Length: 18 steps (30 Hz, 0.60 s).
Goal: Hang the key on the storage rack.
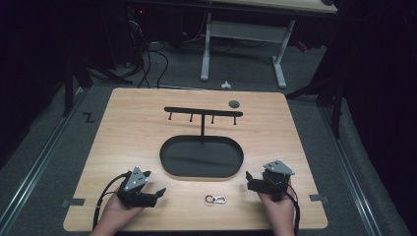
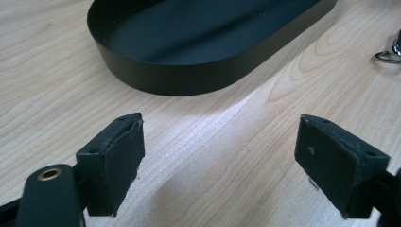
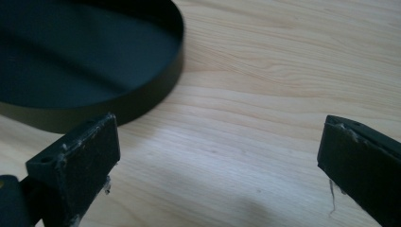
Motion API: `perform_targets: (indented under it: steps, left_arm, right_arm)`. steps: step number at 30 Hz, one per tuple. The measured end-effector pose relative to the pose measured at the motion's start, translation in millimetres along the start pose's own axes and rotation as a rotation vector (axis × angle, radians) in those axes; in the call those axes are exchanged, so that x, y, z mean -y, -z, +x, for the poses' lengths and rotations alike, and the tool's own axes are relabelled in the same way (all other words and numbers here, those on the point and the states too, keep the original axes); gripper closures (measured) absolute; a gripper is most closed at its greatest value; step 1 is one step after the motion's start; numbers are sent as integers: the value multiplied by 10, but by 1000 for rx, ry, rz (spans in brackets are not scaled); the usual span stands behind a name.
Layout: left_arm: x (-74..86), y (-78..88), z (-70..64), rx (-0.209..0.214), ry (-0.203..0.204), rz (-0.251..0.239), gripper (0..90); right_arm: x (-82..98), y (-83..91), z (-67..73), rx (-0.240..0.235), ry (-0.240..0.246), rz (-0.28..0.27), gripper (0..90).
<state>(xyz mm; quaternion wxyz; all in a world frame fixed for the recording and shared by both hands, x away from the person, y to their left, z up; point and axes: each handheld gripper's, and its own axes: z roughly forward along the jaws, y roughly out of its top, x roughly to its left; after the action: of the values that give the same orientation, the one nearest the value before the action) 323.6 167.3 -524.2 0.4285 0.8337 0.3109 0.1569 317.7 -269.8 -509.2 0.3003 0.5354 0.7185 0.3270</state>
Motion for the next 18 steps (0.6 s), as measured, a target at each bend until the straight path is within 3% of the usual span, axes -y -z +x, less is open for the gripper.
perform_targets:
  steps: [3,5,13,18]
  left_arm:
    - [-5,-9,10,-1,0,-1,173]
    - [-6,-37,24,-2,4,2,173]
    - [-3,0,48,-15,19,-9,171]
    - [-10,44,68,-25,29,-34,172]
  right_arm:
    - [-4,12,17,-2,0,-8,8]
    - [-13,22,-20,-37,-45,9,16]
    - [47,60,-121,-83,-83,10,4]
    - [80,98,-124,-62,-82,-7,5]
